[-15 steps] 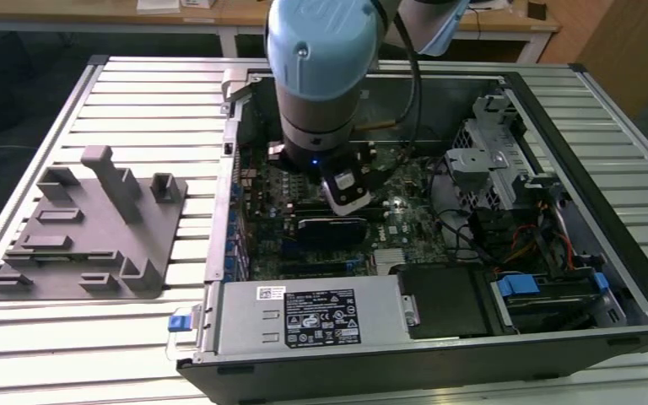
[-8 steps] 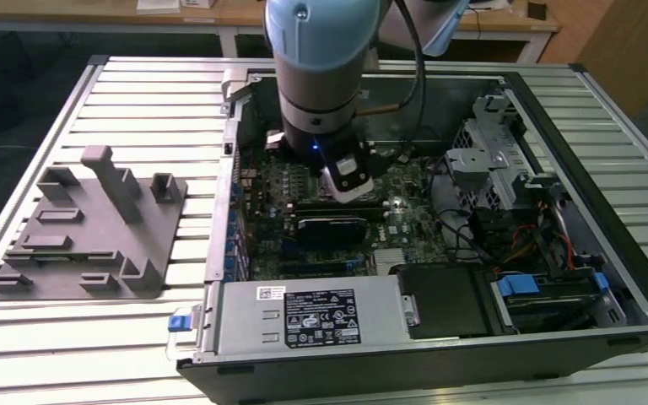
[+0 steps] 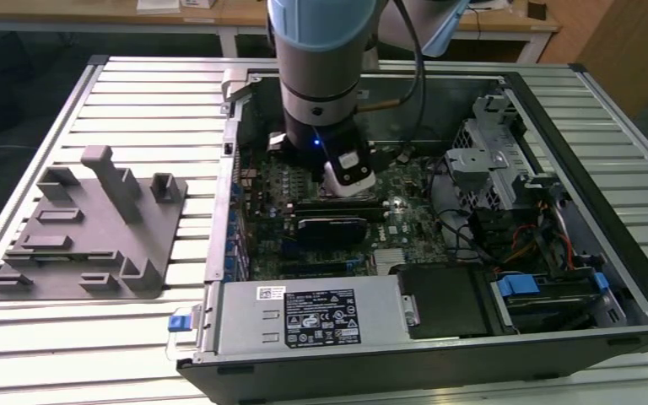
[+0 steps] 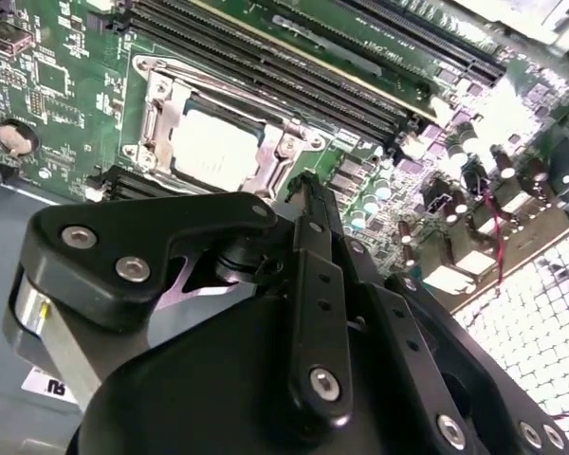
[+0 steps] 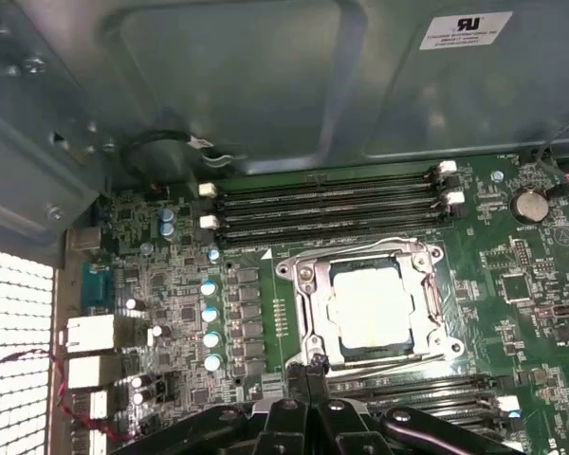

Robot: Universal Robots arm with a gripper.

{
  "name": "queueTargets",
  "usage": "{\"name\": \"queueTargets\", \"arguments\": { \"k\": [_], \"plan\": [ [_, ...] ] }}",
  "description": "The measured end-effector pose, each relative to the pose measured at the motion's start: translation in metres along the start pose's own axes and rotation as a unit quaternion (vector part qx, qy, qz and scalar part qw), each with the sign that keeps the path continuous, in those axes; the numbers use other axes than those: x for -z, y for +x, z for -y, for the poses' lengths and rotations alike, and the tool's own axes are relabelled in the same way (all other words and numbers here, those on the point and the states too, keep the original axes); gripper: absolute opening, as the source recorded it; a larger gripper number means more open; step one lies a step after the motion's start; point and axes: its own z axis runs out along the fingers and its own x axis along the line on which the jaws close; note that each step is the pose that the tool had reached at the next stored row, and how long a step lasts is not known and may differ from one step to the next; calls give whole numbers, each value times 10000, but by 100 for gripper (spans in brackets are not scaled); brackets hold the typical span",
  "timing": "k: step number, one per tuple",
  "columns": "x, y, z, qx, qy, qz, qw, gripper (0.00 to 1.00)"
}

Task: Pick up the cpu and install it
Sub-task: 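Install the second cpu locking lever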

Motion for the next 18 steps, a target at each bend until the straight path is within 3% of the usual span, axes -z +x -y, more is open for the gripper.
{"name": "queueTargets", "arguments": {
  "k": [8, 18],
  "plan": [
    [-54, -40, -179, 7, 210, 24, 9998, 11],
    [-112, -189, -358, 14, 392, 45, 9992, 11]
  ]
}}
